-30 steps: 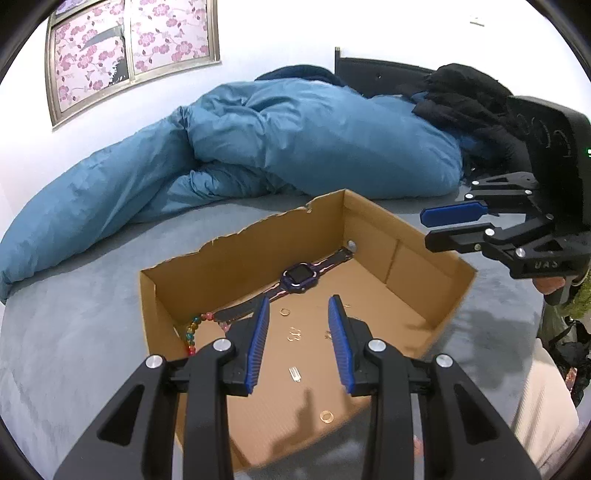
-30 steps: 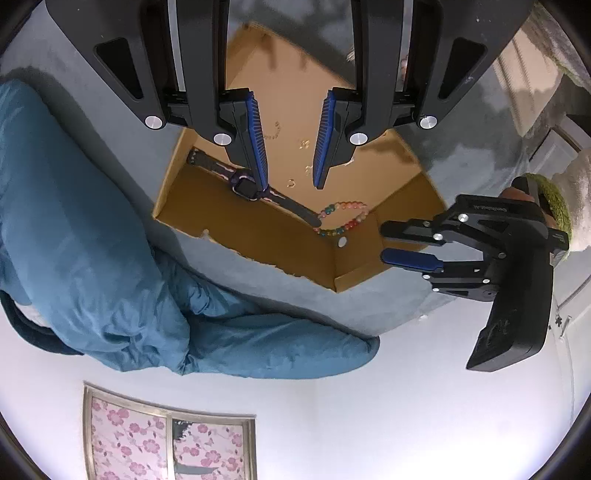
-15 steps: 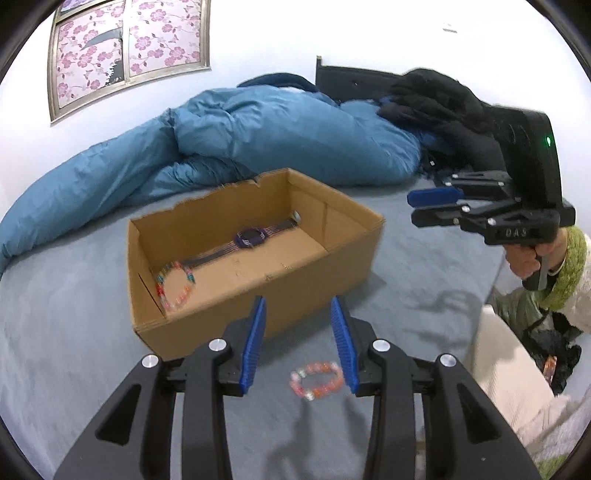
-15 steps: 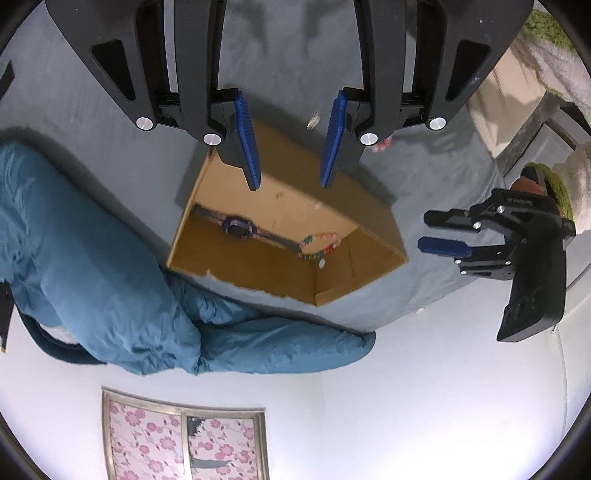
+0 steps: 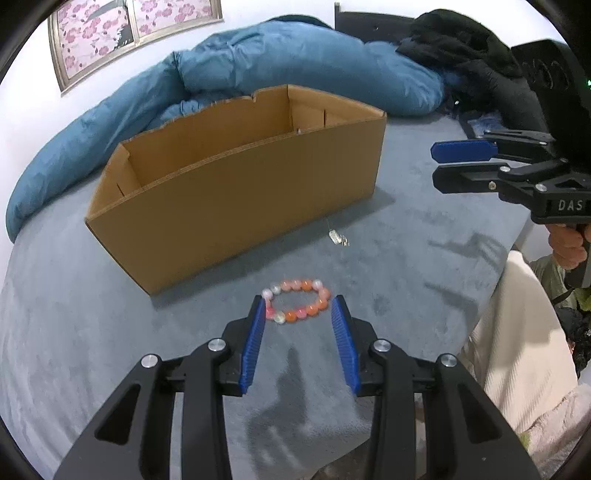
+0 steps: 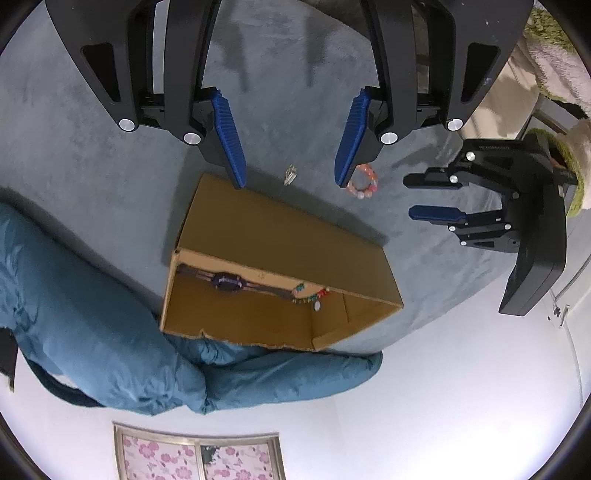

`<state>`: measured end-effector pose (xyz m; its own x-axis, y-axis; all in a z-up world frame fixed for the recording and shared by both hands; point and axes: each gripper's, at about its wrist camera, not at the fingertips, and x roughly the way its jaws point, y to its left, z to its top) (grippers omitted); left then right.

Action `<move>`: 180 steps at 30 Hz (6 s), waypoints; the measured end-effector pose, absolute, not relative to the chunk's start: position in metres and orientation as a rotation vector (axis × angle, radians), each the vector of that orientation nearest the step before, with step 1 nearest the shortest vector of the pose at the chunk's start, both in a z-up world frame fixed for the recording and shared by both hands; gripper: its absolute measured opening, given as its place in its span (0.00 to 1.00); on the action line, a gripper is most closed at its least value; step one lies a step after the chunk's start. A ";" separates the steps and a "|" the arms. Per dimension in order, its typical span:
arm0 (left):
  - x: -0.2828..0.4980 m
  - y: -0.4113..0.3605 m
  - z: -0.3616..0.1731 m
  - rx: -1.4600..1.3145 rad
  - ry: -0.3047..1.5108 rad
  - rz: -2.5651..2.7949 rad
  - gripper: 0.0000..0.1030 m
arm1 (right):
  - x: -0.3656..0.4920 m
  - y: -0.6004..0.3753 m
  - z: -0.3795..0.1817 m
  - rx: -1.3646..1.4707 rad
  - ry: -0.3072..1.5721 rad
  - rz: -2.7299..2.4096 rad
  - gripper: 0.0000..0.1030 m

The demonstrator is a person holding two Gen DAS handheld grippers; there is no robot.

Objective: Organize jewelry
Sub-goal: 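Withdraw both tools from the box toward the pink-orange bracelet and silver charm, then close the right tool on the silver charm while the left tool lowers onto the bracelet, then close the left tool on the pink-orange bead bracelet, then lift the bracelet and charm and carry both tools over the box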

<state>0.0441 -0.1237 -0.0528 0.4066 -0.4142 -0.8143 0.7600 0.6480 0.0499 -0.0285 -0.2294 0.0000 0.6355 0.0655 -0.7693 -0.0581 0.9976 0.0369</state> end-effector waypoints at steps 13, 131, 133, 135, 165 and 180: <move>0.042 -0.132 -0.062 0.520 0.862 -0.751 0.49 | -0.020 -0.226 -0.018 -0.002 0.916 0.084 0.47; 0.071 -0.174 -0.117 0.622 0.903 -0.894 0.25 | -0.013 -0.232 -0.092 0.043 1.049 0.076 0.10; 0.073 -0.177 -0.117 0.619 0.905 -0.893 0.25 | -0.012 -0.232 -0.093 0.047 1.048 0.073 0.10; 0.074 -0.177 -0.118 0.610 0.908 -0.892 0.25 | -0.012 -0.232 -0.093 0.045 1.042 0.067 0.07; 0.060 -0.134 -0.062 0.510 0.786 -0.831 0.09 | -0.031 -0.226 -0.047 0.021 0.912 0.046 0.01; 0.052 -0.113 -0.010 0.433 0.685 -0.813 0.09 | -0.036 -0.220 -0.007 0.005 0.837 0.057 0.01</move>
